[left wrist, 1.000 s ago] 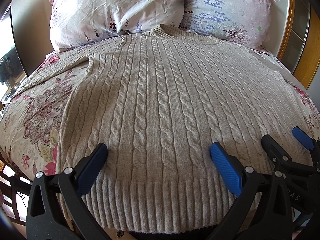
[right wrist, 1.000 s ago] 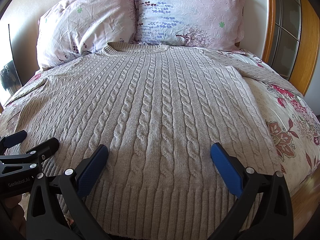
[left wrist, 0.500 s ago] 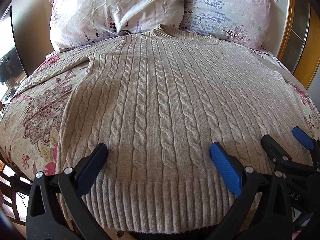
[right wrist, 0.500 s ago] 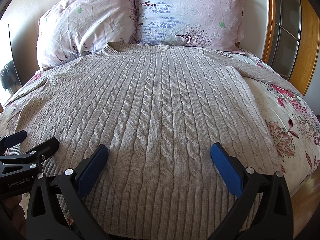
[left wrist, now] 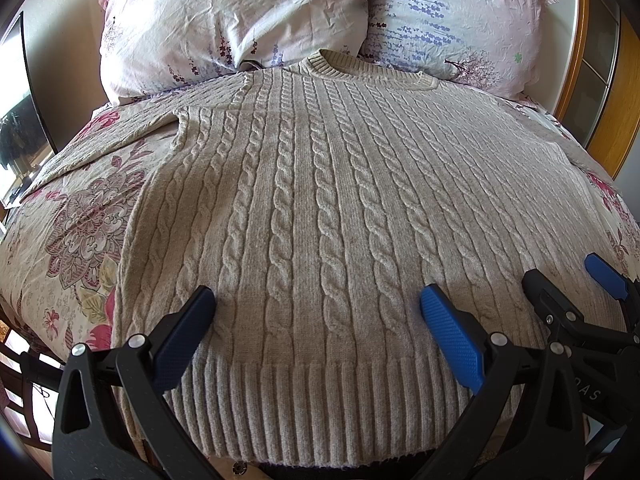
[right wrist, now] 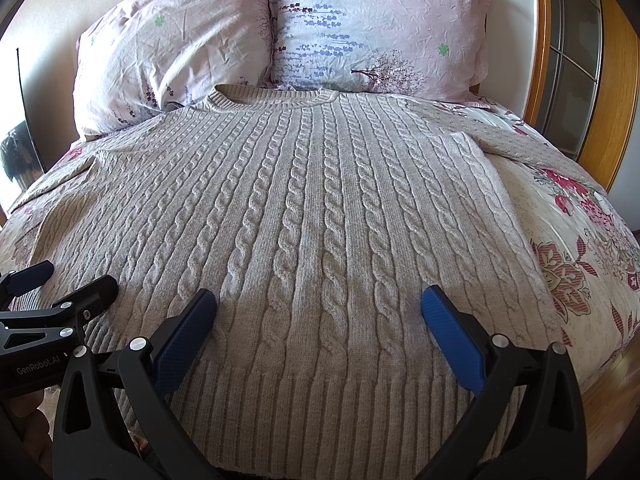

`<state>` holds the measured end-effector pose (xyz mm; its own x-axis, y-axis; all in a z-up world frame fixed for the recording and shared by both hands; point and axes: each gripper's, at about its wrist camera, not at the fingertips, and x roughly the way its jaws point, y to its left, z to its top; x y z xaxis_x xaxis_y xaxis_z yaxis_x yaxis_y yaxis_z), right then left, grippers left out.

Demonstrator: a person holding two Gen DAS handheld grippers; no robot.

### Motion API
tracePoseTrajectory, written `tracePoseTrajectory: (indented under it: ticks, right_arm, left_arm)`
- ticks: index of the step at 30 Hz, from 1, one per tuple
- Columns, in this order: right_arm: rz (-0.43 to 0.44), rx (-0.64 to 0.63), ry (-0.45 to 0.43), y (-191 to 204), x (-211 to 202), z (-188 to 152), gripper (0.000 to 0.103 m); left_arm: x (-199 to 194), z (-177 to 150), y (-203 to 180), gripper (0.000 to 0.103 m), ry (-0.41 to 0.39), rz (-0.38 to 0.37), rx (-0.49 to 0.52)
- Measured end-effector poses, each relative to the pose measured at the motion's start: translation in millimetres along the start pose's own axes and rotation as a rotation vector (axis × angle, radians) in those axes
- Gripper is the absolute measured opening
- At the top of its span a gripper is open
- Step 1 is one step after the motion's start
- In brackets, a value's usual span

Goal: Fold small clothes

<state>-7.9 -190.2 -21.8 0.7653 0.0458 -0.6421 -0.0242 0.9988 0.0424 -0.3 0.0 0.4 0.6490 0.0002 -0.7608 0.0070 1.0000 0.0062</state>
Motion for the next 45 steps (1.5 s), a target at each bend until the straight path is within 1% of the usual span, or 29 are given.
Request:
tracePoseTrajectory:
  ticks: [19,30,32,35,38,39,40,42,44,45]
  right_arm:
    - [0.0,0.0,0.001,1,0,0,0.102]
    - [0.005,-0.015,0.018,-1,-1,1,0.102]
    - [0.02,-0.036,0.023,-2,0,2,0.102]
    - [0.072,-0.072,0.029,-5,0,4,0.102]
    - [0.121,-0.11,0.065,-10,-1,6,0.102]
    - [0.132,-0.125,0.083,-10,-1,7,0.102]
    - [0.146,-0.136,0.103,-11,-1,10,0.102]
    - [0.162,-0.123,0.122,-19,1,20,0.102]
    - [0.128,-0.06,0.101,-40,-1,35,0.102]
    - [0.114,-0.012,0.082,-55,-3,45,0.102]
  left_arm:
    - [0,0,0,0.101,-0.001,0.0,0.0]
    - [3,4,1,0.101,0.017,-0.004,0.007]
    - [4,4,-1,0.101,0.027,-0.002,0.01]
    - [7,8,-1,0.101,0.036,-0.007,0.015]
    - [5,10,-1,0.101,0.04,-0.01,0.029]
    - [6,12,-1,0.101,0.046,-0.017,0.034]
    - [6,16,1,0.101,0.049,-0.04,0.032]
    - [7,29,9,0.101,0.038,-0.102,-0.004]
    - [6,45,21,0.101,0.013,-0.172,-0.057]
    - [5,53,26,0.101,-0.012,-0.196,-0.081]
